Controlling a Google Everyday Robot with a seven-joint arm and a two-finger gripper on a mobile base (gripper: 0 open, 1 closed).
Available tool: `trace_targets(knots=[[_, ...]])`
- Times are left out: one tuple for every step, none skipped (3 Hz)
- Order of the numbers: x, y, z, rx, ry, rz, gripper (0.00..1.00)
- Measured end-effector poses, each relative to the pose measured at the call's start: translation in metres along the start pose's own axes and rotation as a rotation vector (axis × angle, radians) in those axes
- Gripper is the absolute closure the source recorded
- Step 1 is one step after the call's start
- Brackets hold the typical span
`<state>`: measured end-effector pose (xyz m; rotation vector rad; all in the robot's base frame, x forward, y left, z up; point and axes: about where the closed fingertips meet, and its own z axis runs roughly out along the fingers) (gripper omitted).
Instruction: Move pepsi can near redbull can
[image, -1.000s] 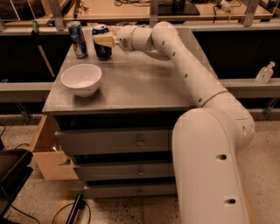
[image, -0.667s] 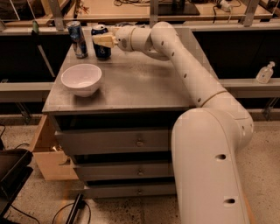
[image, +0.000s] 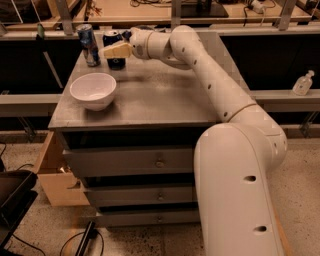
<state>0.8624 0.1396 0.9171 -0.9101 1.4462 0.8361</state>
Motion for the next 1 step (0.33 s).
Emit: trace_targets(knots=[[0.0000, 0.0001, 0.0001, 0.000, 0.000, 0.000, 0.00]])
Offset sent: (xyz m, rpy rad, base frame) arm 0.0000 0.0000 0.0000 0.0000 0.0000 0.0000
